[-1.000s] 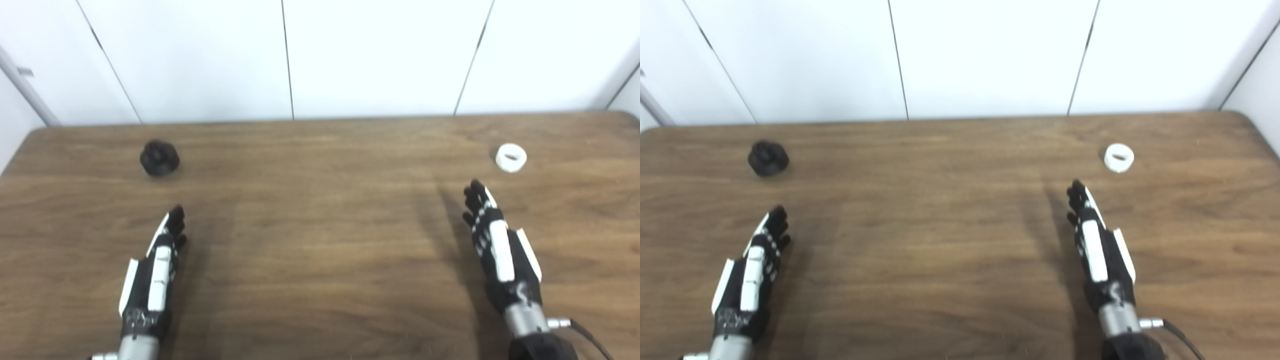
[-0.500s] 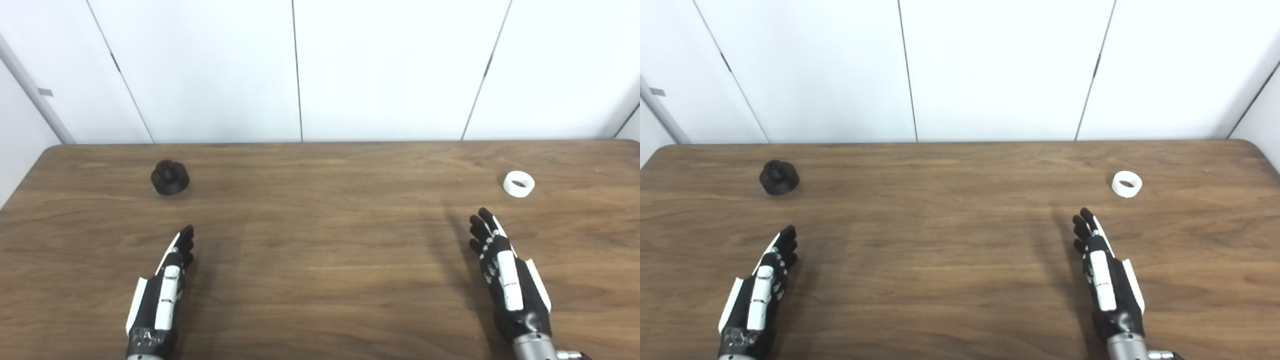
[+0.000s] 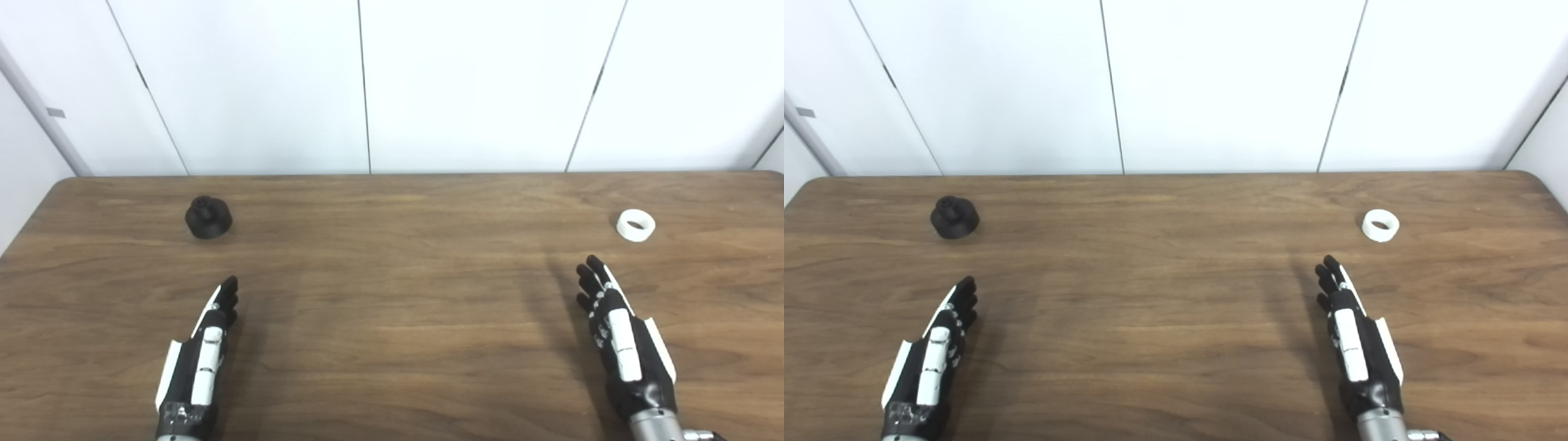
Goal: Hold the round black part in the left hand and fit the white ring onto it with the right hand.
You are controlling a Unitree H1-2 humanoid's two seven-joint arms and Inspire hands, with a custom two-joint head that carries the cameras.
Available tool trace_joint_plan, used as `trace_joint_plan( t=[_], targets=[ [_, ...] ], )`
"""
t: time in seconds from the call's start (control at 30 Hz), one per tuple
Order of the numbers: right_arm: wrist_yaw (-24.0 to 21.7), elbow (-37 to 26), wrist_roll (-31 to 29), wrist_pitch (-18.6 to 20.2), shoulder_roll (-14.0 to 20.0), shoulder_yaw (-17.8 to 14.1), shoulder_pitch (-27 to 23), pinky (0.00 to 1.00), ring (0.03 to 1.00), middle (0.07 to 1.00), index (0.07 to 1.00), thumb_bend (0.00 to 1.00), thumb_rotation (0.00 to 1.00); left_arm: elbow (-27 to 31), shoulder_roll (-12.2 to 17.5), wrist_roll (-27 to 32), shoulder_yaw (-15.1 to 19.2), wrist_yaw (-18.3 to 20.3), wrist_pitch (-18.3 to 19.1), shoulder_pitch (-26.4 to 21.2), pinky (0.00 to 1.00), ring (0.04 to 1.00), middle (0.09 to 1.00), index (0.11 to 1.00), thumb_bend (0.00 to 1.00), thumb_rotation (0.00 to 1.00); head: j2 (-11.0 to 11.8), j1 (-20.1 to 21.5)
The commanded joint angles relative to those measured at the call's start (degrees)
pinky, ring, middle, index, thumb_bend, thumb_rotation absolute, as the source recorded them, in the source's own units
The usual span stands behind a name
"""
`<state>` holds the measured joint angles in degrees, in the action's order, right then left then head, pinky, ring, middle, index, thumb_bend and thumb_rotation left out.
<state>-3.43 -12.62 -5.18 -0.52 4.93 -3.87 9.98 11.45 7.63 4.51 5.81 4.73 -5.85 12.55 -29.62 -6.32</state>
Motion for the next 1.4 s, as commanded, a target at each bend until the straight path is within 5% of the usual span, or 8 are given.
trace_joint_plan(
  t=[0.0, 0.43, 0.73, 1.07, 1.37],
  targets=[
    [-0.73, 0.22, -0.64, -2.34, 0.68, -0.25, 3.31, 0.99, 0.985, 0.949, 0.951, 0.60, 0.97, -0.98, -0.57, -0.89, -0.44, -0.53, -0.85, 0.46, 1.00, 0.990, 0.984, 0.968, 0.39, 0.96, 0.73, -0.85],
    [-3.68, 3.40, -2.47, -5.66, 1.56, -1.19, 2.77, 1.00, 1.000, 0.989, 0.994, 0.55, 1.00, -3.20, -1.65, -3.40, -1.59, -1.43, -2.83, 0.39, 1.00, 0.985, 0.978, 0.959, 0.45, 0.92, 5.58, -6.33],
    [-4.21, 5.86, -1.51, -8.44, 1.86, -1.68, 1.98, 1.00, 1.000, 1.000, 1.000, 0.57, 1.00, -4.04, -1.89, -4.09, -2.13, -1.51, -4.19, 0.15, 1.00, 0.978, 0.973, 0.958, 0.39, 0.91, 7.63, -10.17],
    [-4.30, 9.10, -1.58, -12.43, 2.41, -2.00, 1.69, 1.00, 1.000, 0.993, 0.995, 0.50, 1.00, -3.08, -2.38, -4.00, -2.23, -1.54, -1.95, 0.12, 1.00, 0.970, 0.961, 0.936, 0.43, 0.80, 7.62, -12.08],
    [-4.14, 7.71, -2.53, -10.84, 2.49, -2.13, 2.07, 1.00, 1.000, 0.992, 1.000, 0.50, 1.00, -1.74, -2.48, -4.42, -2.24, -1.96, -0.15, 0.15, 0.99, 0.963, 0.957, 0.931, 0.47, 0.77, 6.39, -12.75]
  ],
)
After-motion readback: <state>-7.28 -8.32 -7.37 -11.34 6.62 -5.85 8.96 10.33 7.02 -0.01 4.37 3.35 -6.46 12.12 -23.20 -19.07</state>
